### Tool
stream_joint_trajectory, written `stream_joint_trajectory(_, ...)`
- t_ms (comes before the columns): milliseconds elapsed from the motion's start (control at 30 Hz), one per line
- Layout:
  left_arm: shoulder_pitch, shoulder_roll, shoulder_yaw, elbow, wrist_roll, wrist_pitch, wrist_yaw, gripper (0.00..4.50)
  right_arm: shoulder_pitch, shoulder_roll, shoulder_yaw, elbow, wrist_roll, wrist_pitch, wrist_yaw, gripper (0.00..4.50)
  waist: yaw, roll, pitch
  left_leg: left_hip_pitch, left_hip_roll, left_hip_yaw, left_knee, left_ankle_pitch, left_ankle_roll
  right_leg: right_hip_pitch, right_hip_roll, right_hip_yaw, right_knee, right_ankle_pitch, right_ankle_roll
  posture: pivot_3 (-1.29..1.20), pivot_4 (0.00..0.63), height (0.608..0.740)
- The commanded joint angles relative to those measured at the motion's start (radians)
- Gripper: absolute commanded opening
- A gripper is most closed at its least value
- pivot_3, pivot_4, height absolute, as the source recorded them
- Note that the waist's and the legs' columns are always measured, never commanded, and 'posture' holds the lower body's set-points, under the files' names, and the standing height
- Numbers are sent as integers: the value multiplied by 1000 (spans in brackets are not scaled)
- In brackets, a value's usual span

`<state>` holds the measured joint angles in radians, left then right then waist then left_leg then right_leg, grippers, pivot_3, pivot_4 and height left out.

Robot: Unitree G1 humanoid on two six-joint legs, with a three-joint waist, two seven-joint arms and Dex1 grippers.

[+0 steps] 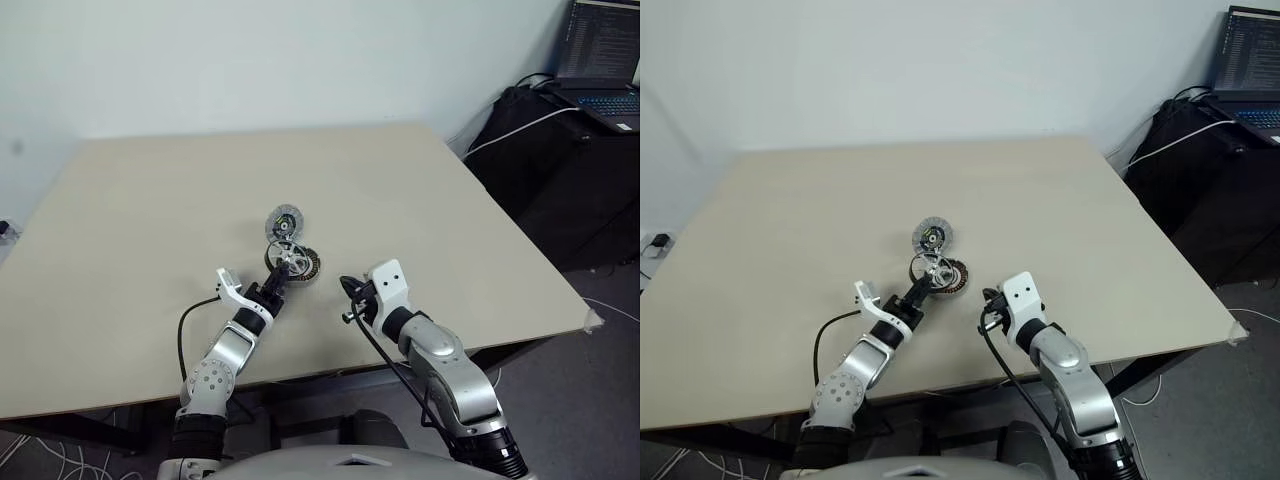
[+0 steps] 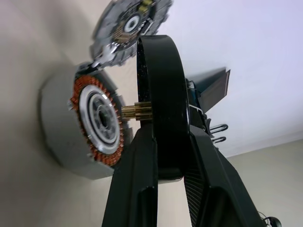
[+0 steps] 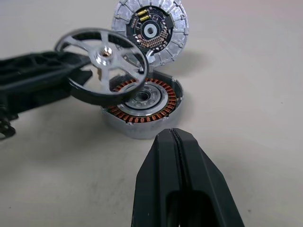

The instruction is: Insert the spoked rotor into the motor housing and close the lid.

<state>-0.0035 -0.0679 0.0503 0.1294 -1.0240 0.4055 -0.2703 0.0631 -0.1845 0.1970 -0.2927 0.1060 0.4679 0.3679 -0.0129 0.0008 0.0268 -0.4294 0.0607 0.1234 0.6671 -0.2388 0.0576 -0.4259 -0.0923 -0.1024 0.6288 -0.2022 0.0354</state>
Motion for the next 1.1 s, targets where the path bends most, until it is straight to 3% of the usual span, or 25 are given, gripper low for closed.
stream_joint_trajectory(33, -48, -155, -16, 5, -14, -14, -36, 429, -10, 5, 1, -52, 11, 0, -6, 0, 0, 0, 0, 0, 0, 0, 0, 0, 0, 0, 0, 0, 0, 0, 0, 0, 0, 740)
stream_joint_trajectory(1100, -216, -193, -20, 212, 10, -36, -51, 429, -10, -4, -2, -83, 8, 18, -19, 0, 1, -1, -1, 0, -1, -1, 2, 0, 0, 2, 1, 0, 0, 1, 0, 0, 0, 740)
